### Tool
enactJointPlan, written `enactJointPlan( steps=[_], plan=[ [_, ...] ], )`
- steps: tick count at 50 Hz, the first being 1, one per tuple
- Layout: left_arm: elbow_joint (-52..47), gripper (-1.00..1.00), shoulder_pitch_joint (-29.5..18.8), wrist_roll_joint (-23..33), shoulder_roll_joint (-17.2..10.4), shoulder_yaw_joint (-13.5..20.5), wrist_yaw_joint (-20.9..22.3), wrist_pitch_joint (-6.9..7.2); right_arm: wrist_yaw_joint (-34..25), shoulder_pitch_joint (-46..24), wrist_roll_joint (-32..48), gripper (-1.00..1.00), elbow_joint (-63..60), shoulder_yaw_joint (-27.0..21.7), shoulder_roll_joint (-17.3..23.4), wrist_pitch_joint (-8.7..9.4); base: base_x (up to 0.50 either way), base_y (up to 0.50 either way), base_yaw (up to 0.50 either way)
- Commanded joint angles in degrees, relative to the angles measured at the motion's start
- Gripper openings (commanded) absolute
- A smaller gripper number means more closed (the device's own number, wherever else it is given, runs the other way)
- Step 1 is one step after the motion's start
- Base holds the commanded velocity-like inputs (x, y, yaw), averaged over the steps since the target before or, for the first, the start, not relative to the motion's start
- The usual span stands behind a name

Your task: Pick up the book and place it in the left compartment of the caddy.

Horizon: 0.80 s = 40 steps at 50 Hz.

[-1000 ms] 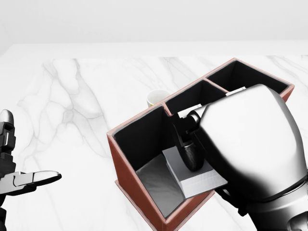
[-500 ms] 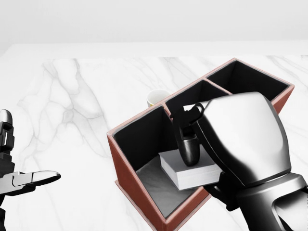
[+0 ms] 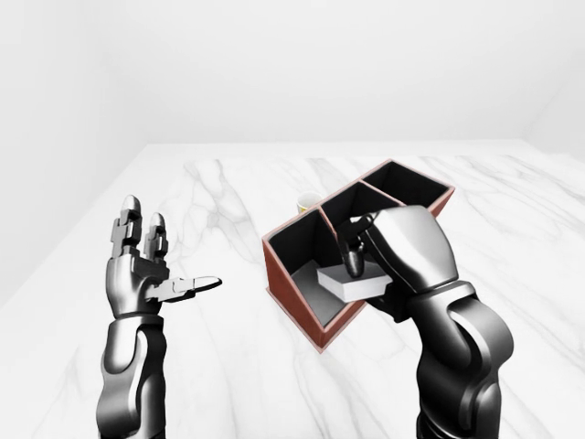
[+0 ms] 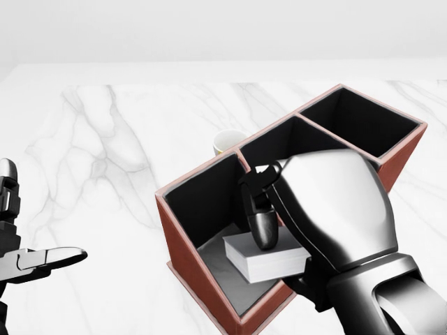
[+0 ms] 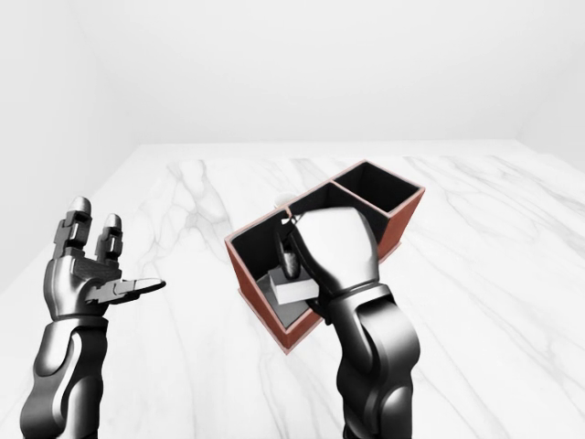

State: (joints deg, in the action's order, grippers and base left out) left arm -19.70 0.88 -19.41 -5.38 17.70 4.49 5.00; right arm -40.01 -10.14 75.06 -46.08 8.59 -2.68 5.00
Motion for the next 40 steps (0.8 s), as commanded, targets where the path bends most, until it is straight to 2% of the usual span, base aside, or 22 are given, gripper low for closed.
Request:
enactJointPlan(
  steps=[1, 18, 40],
  plan=[
    [-0.19, 1.00, 0.04, -0.11, -0.05, 0.11, -0.08, 0.00, 0.01, 0.39, -0.11, -1.00, 0.96, 0.09, -0.55, 0.00, 0.00, 0.00, 0.00],
    [-0.46, 1.00, 0.05, -0.16, -0.08, 0.23, 0.01, 0.00, 0.01, 1.54, -2.99, -1.00, 5.86, 0.66, -0.09, 0.00, 0.00, 0.00, 0.00],
    [-0.64, 1.00, 0.08, 0.00, 0.04, 0.01, -0.10, 0.00, 0.01, -2.55, -4.28, -1.00, 10.65, -1.56, 1.50, 0.00, 0.00, 0.00, 0.00]
  ],
)
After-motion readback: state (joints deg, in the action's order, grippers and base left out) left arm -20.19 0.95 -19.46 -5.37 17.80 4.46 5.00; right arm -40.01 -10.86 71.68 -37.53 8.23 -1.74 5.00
